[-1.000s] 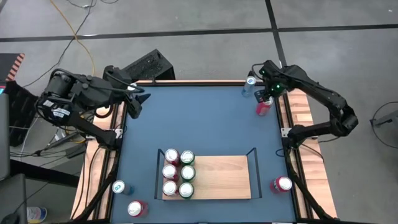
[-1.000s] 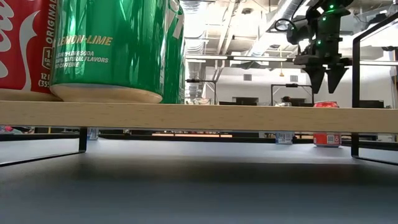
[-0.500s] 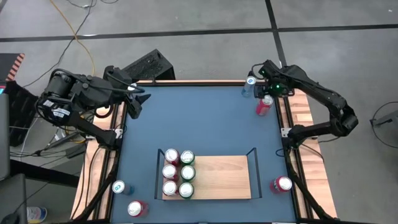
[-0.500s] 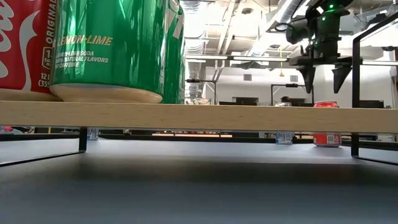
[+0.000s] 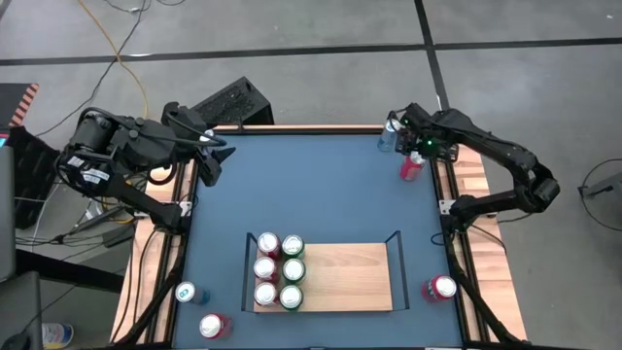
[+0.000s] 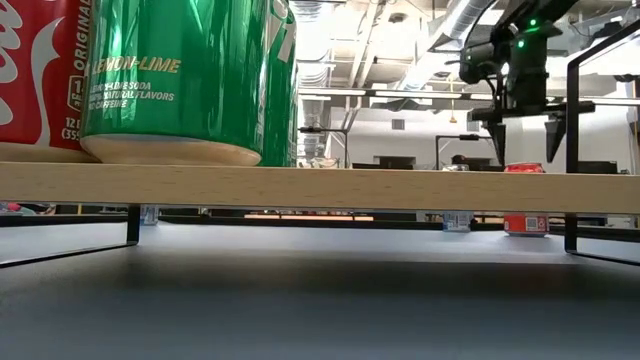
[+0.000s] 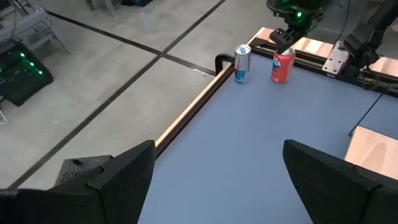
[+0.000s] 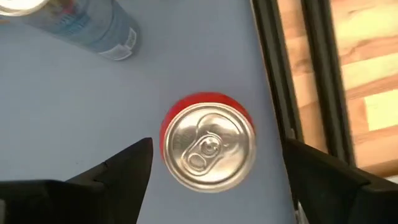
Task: Place canned beverage on shelf
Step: Put the top right orange soda can on the shelf aligned with the other left green soda can
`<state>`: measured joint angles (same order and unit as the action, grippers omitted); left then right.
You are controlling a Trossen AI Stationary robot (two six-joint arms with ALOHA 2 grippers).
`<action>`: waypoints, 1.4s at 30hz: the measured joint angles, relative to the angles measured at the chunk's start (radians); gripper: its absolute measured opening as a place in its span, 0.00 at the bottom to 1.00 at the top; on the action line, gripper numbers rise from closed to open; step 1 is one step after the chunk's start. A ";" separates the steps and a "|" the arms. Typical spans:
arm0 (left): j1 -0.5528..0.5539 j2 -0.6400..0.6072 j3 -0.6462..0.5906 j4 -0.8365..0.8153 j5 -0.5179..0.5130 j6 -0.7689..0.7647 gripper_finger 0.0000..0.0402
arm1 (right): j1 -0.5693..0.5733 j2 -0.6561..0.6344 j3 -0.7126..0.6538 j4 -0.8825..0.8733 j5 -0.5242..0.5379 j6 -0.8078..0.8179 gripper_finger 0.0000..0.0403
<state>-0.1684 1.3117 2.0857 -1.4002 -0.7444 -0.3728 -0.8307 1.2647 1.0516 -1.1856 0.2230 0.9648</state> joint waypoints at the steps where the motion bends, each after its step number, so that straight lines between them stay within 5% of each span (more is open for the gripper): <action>1: 0.000 0.000 0.000 0.000 0.000 0.005 0.84 | -0.001 0.000 -0.012 0.016 -0.010 0.007 0.86; 27: 0.000 0.000 0.000 0.003 0.001 0.014 0.84 | -0.039 -0.002 -0.186 0.256 -0.041 0.109 0.78; 42: 0.000 0.000 0.000 0.003 0.001 0.014 0.84 | 0.020 0.000 -0.176 0.267 -0.119 -0.120 0.70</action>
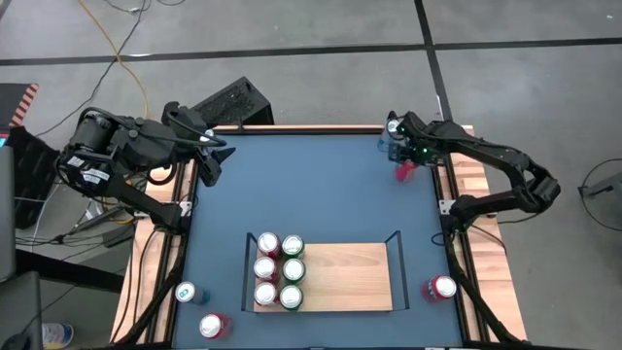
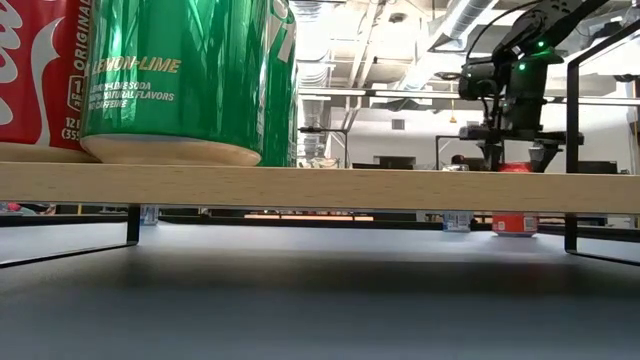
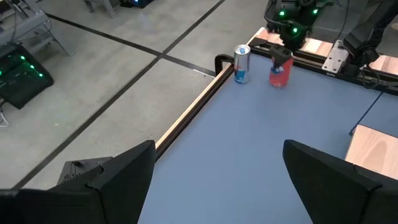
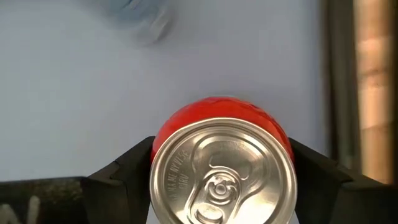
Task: Place canned beverage on shelf
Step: Put the top right orange soda can on the shelf aligned with the other left green soda can
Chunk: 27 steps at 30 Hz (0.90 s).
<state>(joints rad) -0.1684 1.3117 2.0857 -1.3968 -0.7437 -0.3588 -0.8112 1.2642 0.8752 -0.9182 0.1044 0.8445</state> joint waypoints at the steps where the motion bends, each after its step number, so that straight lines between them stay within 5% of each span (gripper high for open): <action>1: 0.000 0.000 0.000 0.000 0.000 0.000 0.84 | 0.009 0.001 0.005 -0.004 -0.024 -0.015 0.70; 17: 0.000 0.000 0.000 0.000 0.000 -0.002 0.84 | 0.111 0.002 0.136 0.009 -0.209 -0.330 0.70; 27: 0.000 0.000 0.000 0.001 0.000 -0.015 0.84 | 0.318 0.001 0.269 0.002 -0.247 -0.687 0.70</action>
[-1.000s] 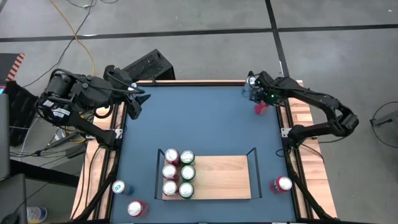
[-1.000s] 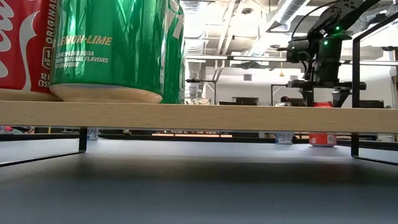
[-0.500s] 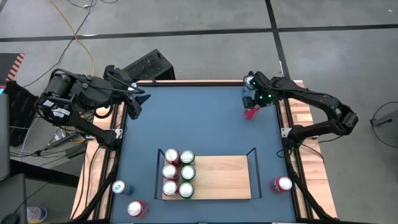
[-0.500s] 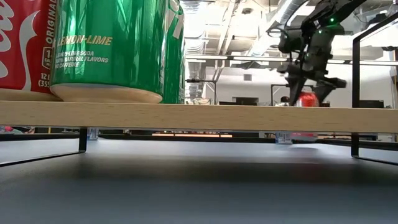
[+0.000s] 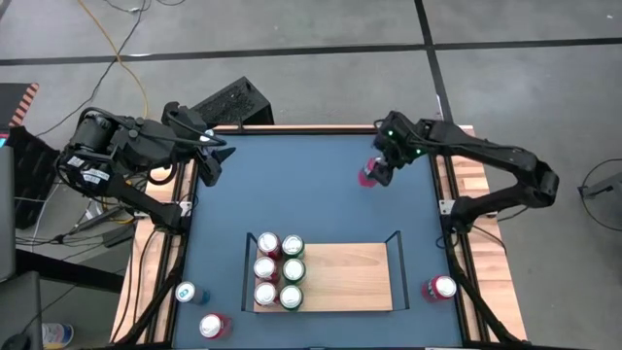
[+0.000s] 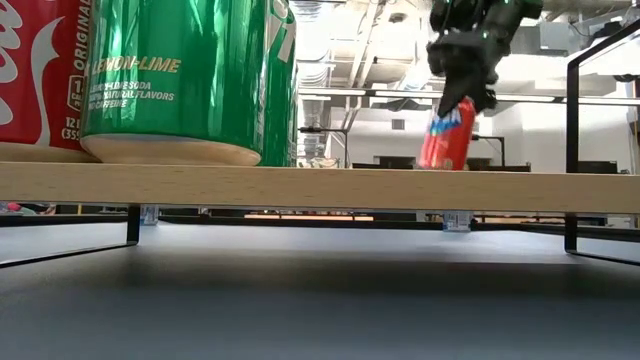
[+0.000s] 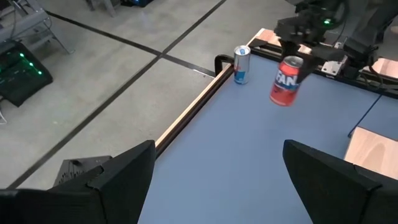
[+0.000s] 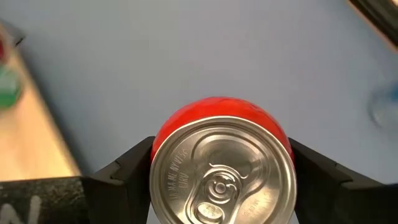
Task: Place canned beverage on shelf
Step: Put the top right orange soda can on the shelf aligned with the other left green soda can
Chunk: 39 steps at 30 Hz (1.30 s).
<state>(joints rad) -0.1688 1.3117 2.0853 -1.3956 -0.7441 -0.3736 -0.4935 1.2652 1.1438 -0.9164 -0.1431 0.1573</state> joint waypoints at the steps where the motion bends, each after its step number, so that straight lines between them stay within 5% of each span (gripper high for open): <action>1: 0.000 0.000 0.000 0.000 0.000 -0.002 0.84 | 0.023 0.000 0.012 0.001 0.002 -0.025 0.70; 18: 0.000 0.000 0.000 0.000 -0.004 -0.013 0.84 | 0.404 0.034 0.183 0.000 0.040 -0.418 0.70; 32: 0.000 0.000 0.000 0.000 0.000 -0.036 0.84 | 0.569 0.556 0.766 -0.582 0.138 -0.841 0.70; 39: 0.000 0.000 0.000 -0.001 0.024 -0.023 0.84 | 0.607 0.672 0.945 -0.560 0.067 -0.918 0.70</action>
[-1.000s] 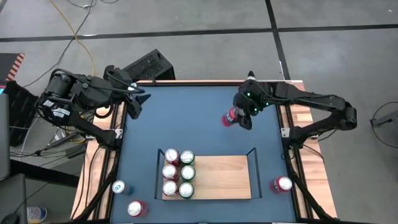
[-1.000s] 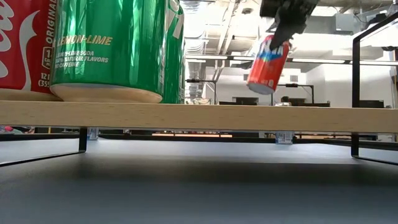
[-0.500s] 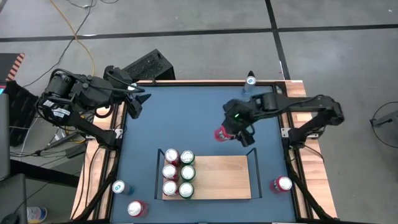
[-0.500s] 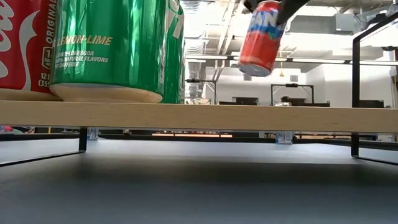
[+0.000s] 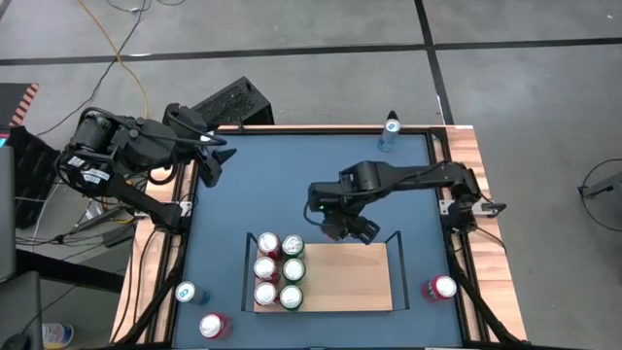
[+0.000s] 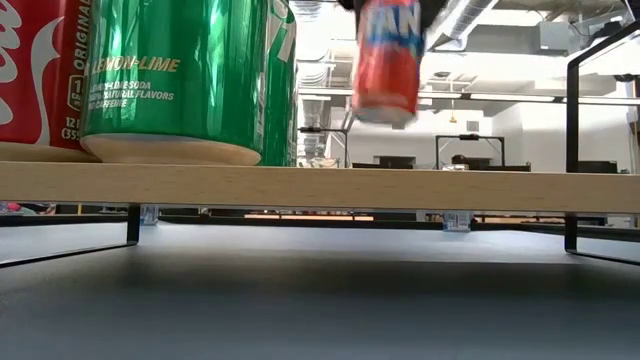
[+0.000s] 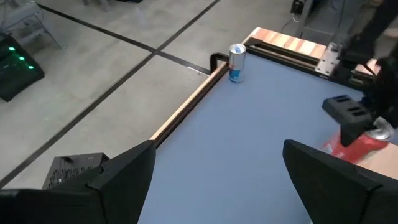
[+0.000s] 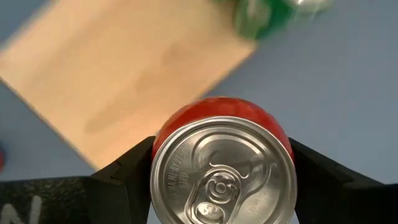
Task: Place canned beverage on shelf
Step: Put the top right orange soda can on the shelf aligned with the other left green soda can
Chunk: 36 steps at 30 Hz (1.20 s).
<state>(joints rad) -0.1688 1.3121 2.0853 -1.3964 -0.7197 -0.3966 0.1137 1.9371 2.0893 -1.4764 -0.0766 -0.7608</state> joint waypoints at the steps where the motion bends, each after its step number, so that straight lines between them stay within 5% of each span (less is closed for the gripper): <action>1: 0.000 0.000 0.000 0.000 0.009 0.003 0.84 | 0.008 0.000 0.014 0.004 -0.003 -0.008 0.70; 23: 0.000 0.000 0.000 -0.003 0.060 0.010 0.84 | 0.051 0.099 0.020 0.110 -0.083 0.190 0.70; 36: 0.000 0.000 0.000 -0.005 0.089 0.039 0.84 | 0.057 0.157 0.018 0.177 -0.110 0.156 0.70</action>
<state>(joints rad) -0.1688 1.3121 2.0853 -1.4015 -0.6310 -0.3579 0.1707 2.0937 2.1071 -1.2993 -0.1865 -0.6043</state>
